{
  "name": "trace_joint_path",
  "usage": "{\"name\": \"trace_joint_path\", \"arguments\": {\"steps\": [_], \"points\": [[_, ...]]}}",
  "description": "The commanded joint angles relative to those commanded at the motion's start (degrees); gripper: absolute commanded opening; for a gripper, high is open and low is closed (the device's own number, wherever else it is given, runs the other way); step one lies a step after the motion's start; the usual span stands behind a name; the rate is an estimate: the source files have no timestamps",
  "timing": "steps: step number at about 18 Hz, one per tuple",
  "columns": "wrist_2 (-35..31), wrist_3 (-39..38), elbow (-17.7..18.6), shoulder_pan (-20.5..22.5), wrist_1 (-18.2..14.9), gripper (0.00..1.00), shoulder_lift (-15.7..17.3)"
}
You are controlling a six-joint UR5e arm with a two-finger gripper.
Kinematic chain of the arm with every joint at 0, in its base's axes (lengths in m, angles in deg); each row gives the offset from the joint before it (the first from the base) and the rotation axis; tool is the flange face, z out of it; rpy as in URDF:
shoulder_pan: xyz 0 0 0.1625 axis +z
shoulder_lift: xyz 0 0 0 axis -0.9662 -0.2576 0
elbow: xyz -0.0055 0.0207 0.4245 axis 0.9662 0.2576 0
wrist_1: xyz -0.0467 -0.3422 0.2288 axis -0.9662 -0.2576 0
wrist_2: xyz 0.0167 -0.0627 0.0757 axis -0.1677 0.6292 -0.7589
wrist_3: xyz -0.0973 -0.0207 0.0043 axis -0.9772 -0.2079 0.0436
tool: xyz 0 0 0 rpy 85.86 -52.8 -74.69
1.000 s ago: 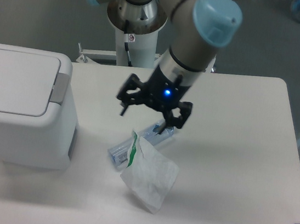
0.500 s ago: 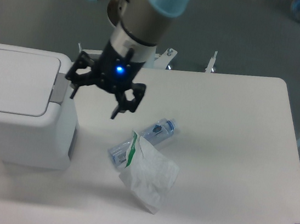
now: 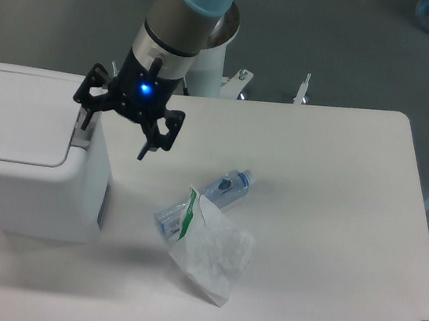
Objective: Open the trash can
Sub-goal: 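Push the gripper against the lid edge to flip the lid open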
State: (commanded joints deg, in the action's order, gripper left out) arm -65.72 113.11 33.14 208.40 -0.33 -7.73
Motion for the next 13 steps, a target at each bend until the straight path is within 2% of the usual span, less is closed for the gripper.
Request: {"name": "trace_joint_path", "arguments": {"steps": [13], "points": [[-0.1, 0.1, 0.9, 0.0, 0.3, 1.00, 0.1]]}}
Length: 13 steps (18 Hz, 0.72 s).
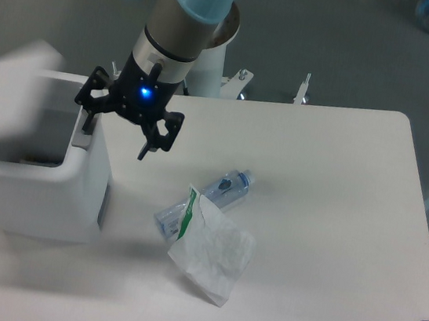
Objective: Open the trash can
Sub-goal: 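Push the gripper against the lid edge to flip the lid open, then withdraw the gripper from the open trash can toward the table center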
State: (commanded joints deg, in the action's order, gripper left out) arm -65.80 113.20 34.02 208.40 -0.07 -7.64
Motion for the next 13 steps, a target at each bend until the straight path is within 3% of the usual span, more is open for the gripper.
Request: {"name": "trace_joint_path", "arguments": {"steps": [6, 10, 13], "points": [[0.0, -0.2, -0.6, 0.0, -0.1, 1.00, -0.1], [0.0, -0.2, -1.5, 0.0, 2.0, 1.00, -0.8], [0.0, 0.2, -2.5, 2.5, 2.0, 1.00, -0.6]]}}
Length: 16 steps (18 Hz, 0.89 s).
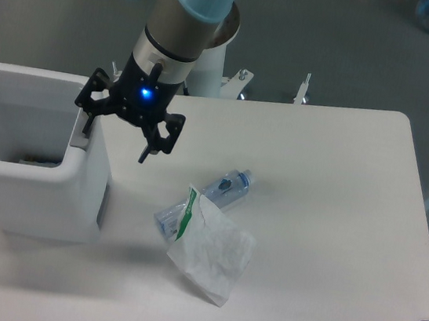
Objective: Open the trash can
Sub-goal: 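Withdraw the gripper from the open trash can toward the table center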
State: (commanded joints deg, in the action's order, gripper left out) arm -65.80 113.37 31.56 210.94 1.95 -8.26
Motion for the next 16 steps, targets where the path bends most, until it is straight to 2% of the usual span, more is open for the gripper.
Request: {"name": "trace_joint_path", "arguments": {"steps": [3, 7, 12, 16], "points": [[-0.3, 0.4, -2.3, 3.3, 0.4, 1.00, -0.4], [-3.5, 2.8, -5.3, 5.8, 1.3, 1.00, -4.1], [-8.6, 12.9, -5.5, 10.3, 6.8, 1.00, -9.0], [-17.2, 24.6, -5.3, 15.0, 8.7, 1.00, -12.4]]}}
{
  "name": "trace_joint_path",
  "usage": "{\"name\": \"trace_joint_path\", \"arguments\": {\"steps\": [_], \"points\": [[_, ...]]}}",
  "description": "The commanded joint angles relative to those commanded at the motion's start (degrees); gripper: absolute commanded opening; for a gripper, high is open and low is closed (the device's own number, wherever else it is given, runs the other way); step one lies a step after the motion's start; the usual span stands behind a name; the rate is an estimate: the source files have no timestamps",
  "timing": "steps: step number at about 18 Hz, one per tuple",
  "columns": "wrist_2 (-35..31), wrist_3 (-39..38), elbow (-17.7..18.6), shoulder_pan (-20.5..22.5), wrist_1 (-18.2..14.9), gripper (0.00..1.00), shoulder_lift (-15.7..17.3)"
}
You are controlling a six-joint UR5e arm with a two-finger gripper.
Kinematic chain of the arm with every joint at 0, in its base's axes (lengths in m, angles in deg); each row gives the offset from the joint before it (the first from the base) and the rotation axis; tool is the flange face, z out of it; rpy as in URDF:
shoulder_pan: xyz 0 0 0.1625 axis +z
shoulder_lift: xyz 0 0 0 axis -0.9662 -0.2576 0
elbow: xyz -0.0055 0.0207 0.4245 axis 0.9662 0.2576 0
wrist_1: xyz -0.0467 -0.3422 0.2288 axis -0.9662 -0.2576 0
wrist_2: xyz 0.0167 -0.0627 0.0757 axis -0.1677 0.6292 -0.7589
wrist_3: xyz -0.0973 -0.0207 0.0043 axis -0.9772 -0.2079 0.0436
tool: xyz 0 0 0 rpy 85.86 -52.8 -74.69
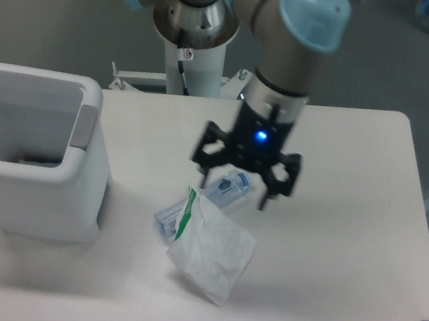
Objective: Open the trash can
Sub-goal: 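Withdraw the gripper from the open trash can toward the table center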
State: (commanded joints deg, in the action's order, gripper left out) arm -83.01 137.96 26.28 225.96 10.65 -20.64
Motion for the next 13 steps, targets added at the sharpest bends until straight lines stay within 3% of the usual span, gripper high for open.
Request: {"name": "trace_joint_path", "arguments": {"steps": [8, 11, 13], "points": [[-1.9, 21.7, -1.1, 10.3, 1.8, 1.00, -5.8], [-10.0, 31.5, -1.6, 10.7, 1.2, 1.00, -7.1], [-12.9, 32.1, -1.4, 10.5, 1.1, 1.00, -7.1]]}}
